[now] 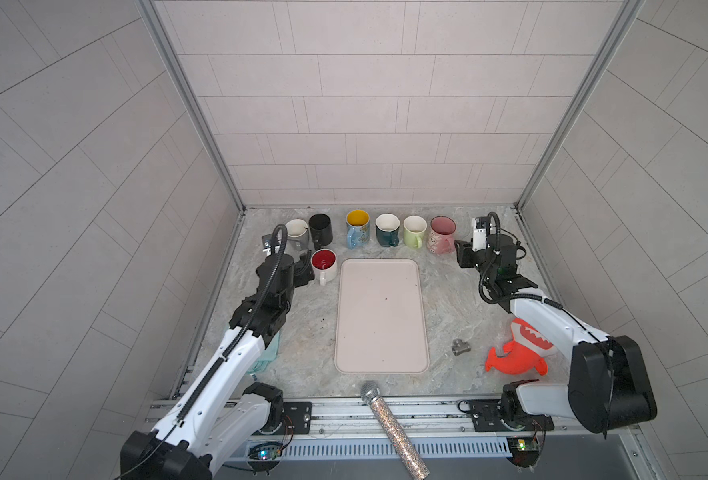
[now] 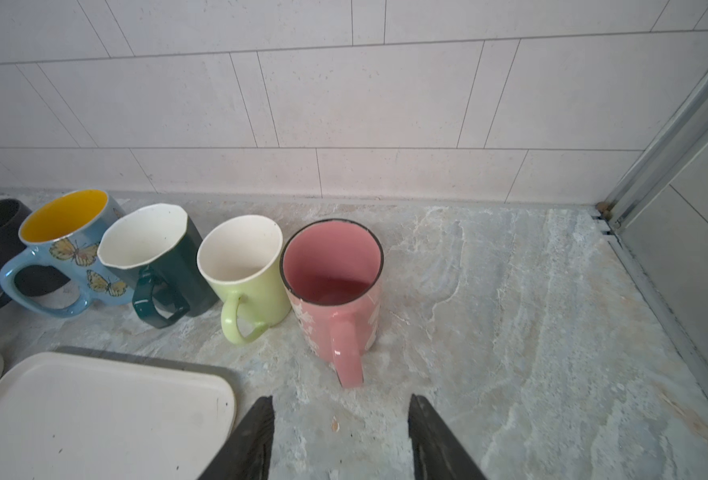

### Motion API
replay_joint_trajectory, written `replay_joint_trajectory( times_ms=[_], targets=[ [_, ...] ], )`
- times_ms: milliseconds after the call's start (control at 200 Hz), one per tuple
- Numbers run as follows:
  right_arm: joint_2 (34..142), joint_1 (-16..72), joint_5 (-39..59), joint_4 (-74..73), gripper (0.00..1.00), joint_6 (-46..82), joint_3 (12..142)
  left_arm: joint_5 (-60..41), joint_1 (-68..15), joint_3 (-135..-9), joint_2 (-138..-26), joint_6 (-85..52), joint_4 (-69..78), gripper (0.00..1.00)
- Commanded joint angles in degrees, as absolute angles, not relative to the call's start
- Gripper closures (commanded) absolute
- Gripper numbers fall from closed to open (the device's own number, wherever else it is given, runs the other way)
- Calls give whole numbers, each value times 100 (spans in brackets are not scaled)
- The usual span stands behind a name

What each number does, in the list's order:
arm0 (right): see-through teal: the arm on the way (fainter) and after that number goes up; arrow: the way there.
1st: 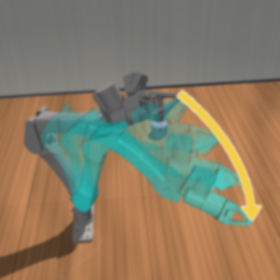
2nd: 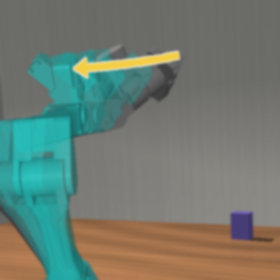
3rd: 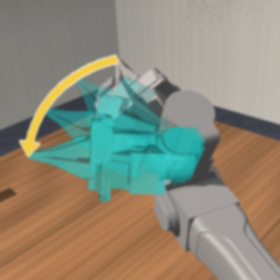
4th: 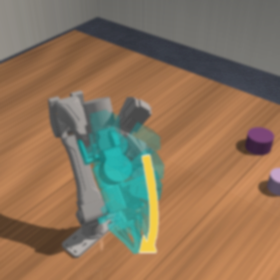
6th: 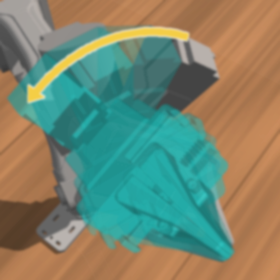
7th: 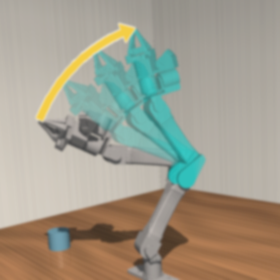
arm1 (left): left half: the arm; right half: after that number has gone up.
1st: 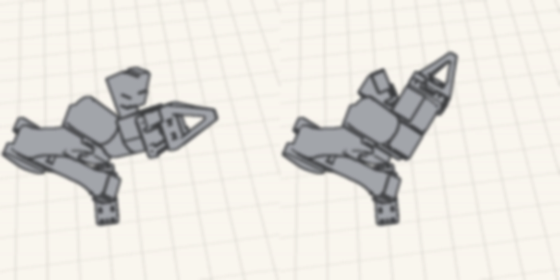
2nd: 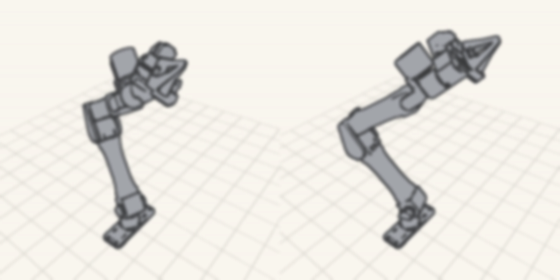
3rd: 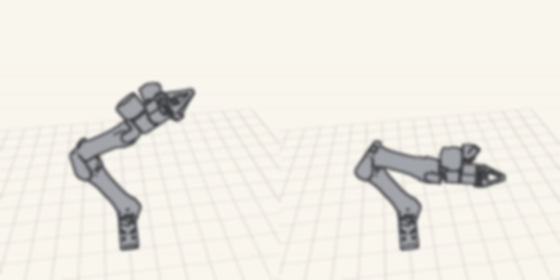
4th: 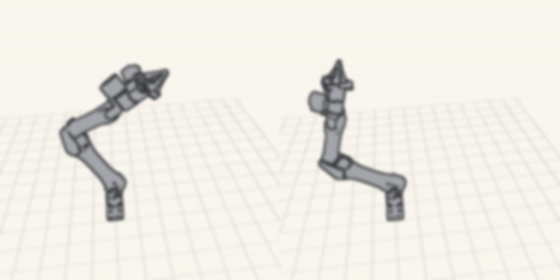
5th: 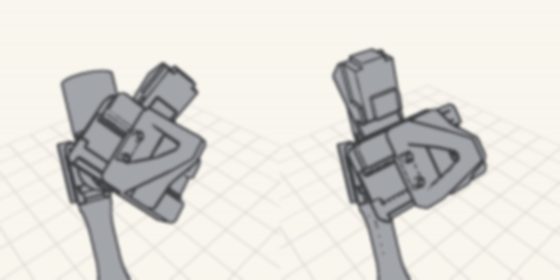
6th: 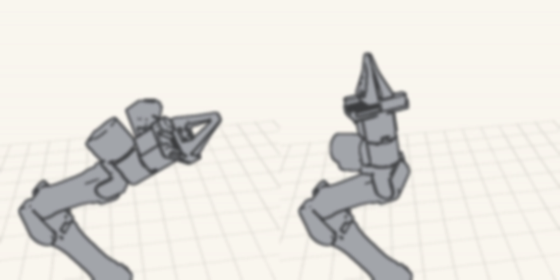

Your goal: Turn the mug right side up

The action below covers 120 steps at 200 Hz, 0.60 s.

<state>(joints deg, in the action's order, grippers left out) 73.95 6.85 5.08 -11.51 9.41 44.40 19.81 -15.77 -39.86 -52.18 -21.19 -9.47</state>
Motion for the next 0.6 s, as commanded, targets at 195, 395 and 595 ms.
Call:
replay_joint_trajectory(
  times_ms=[195, 395, 595],
  targets=[
    [6661, 710, -6, 341, 2, 795, 4169, 3592, -1026, -2661, -5018, -1692, 912, 2],
    [6765, 700, -720, 366, 1, 967, 4081, 3329, -762, -2244, -6024, -715, 2262, 1],
    [6785, 703, -1631, -747, 1, 701, 3425, 1982, -196, -1825, -7085, -738, 3921, 0]
  ],
)
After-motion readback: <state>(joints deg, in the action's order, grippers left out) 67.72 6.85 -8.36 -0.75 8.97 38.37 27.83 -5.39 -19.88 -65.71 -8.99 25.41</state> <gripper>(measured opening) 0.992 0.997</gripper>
